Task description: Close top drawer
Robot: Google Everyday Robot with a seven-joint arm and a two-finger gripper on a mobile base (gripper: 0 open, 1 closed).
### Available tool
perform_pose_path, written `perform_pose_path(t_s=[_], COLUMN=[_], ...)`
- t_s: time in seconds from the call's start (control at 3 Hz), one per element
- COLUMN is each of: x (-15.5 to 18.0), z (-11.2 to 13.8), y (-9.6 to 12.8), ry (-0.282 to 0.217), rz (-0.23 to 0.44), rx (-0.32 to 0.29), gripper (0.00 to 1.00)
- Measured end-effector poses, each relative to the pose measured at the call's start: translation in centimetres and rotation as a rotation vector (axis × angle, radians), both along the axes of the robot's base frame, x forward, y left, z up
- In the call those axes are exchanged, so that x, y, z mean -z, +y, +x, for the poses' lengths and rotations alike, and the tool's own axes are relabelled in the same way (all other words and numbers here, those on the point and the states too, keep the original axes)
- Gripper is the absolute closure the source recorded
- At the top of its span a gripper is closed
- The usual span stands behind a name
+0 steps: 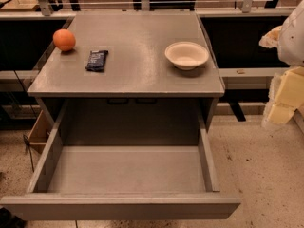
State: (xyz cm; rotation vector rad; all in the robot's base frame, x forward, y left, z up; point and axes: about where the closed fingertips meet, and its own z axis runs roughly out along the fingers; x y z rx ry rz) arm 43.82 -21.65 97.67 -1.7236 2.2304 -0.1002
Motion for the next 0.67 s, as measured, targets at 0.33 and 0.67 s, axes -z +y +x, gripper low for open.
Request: perform_pose_path(t_s=[0.33,0.67], x=[0.0,3.0], z=[0.0,-2.7], y=[0.0,1.6], ry=[0.000,0.016], rz=[0.000,0.061], rx=[0.000,0.028], gripper=[0.00,0.00])
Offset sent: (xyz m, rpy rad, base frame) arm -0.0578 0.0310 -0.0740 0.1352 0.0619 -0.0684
